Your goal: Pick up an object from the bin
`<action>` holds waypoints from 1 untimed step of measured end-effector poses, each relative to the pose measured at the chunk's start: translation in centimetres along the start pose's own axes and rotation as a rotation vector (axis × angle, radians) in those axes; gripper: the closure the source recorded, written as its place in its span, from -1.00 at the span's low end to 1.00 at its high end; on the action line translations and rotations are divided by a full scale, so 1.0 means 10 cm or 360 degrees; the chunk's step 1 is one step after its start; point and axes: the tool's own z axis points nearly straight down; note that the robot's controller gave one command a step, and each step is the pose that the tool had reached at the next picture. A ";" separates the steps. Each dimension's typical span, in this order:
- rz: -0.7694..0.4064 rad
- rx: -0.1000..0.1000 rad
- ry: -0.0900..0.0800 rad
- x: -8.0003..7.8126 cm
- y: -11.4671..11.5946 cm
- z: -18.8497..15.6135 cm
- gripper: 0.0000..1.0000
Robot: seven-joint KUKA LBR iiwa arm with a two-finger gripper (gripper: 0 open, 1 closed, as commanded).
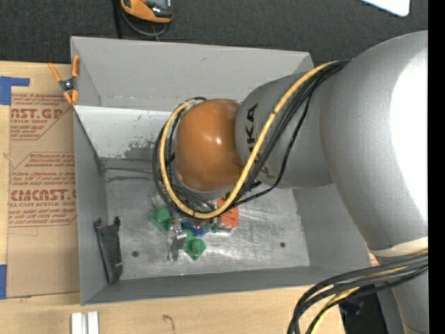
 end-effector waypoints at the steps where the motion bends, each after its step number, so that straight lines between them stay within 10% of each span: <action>1: -0.0434 0.0000 -0.0011 -0.26 -0.80 0.20 1.00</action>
Offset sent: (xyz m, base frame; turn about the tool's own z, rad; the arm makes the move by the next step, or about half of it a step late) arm 0.0000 0.0000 0.0000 0.0000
